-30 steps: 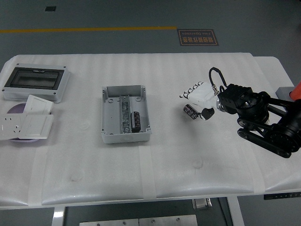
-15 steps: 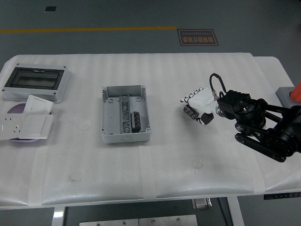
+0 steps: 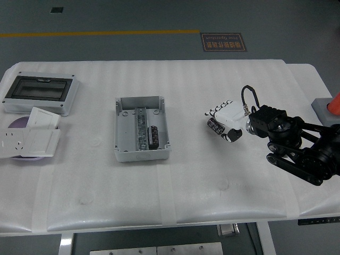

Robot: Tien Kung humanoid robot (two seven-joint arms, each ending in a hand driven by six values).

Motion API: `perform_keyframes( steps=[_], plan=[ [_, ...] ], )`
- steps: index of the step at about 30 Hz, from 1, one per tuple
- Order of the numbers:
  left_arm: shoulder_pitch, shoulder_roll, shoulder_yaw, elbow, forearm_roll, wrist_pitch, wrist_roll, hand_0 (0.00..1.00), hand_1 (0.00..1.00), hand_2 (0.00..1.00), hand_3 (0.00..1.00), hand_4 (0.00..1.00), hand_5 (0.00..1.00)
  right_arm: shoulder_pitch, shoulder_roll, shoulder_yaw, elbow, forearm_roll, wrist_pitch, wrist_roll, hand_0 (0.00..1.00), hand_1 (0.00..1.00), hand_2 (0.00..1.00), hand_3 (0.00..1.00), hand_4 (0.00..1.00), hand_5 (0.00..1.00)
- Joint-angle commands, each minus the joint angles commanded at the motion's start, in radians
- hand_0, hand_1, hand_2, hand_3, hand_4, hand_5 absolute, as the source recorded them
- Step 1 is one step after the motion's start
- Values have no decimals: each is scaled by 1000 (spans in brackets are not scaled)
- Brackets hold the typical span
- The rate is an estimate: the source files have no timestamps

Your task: Pick up the battery,place it into the box

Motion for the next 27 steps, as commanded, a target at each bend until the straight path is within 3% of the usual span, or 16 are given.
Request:
perform_keyframes(
  steps=[1, 2, 7, 8, 20, 23, 27],
  plan=[
    [0, 0, -1, 0, 0, 0, 0, 668, 674, 619, 641, 646, 272, 0, 1, 0, -1, 1, -2, 0, 998, 989, 962, 958, 634, 173],
    [-1, 0, -1, 0, 1, 0, 0, 668, 674, 619, 641, 647, 279, -1, 2, 0, -3, 3, -3, 0, 998, 885, 813, 761, 483, 148],
    [-3, 0, -1, -1, 2, 0, 0, 668, 674, 619, 641, 647, 279, -7, 5, 4, -15, -1, 2, 5, 998, 885, 813, 761, 483, 148],
    [-3, 1, -1, -1, 2, 0, 0, 668, 674, 619, 643, 645, 280, -8, 6, 5, -17, -3, 4, 6, 990, 844, 744, 699, 376, 131],
    [-5, 3, -5, -1, 0, 0, -1, 668, 674, 619, 645, 649, 291, -17, 4, 8, -28, 5, 11, 7, 994, 831, 715, 694, 346, 129],
    [-4, 2, -4, -1, -1, 1, -1, 668, 674, 619, 645, 649, 291, -12, -2, -6, -16, 23, -12, -5, 994, 831, 715, 694, 346, 129],
    [1, 0, 0, 0, -5, 0, -1, 668, 674, 619, 646, 650, 298, 6, -26, -61, 23, 67, -82, -52, 992, 828, 701, 686, 340, 128]
  ],
)
